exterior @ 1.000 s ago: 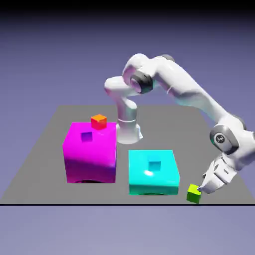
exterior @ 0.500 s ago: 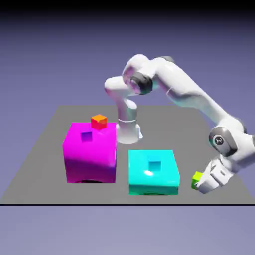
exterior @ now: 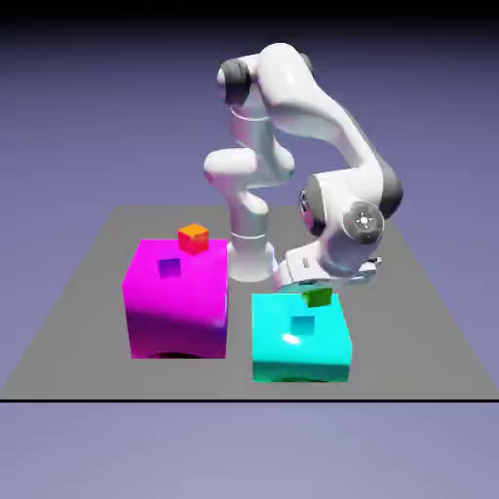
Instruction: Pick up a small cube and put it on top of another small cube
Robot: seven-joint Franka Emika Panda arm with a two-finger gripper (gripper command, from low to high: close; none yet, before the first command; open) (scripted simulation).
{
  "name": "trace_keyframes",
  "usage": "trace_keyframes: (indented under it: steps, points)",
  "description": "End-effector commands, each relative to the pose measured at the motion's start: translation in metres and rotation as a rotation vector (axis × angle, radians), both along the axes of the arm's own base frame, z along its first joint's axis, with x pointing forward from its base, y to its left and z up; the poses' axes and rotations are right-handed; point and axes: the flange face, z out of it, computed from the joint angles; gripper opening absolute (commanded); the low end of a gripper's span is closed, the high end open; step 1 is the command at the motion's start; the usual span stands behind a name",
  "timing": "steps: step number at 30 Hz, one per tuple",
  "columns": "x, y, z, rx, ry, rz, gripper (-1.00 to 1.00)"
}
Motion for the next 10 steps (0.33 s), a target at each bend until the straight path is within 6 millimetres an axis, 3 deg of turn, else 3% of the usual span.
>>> trace_keyframes:
  steps: [1,5,6,7,10]
  points:
    - [-0.006,-0.001,-0.013,-0.002,0.0,0.001,-1.0]
    - [-0.03,-0.004,-0.06,-0.001,-0.001,0.002,-1.0]
    - [-0.03,-0.004,-0.06,-0.001,-0.001,0.002,1.0]
    - [-0.03,-0.004,-0.06,-0.001,-0.001,0.002,1.0]
    - [-0.009,-0.001,-0.022,-0.001,0.0,0.001,1.0]
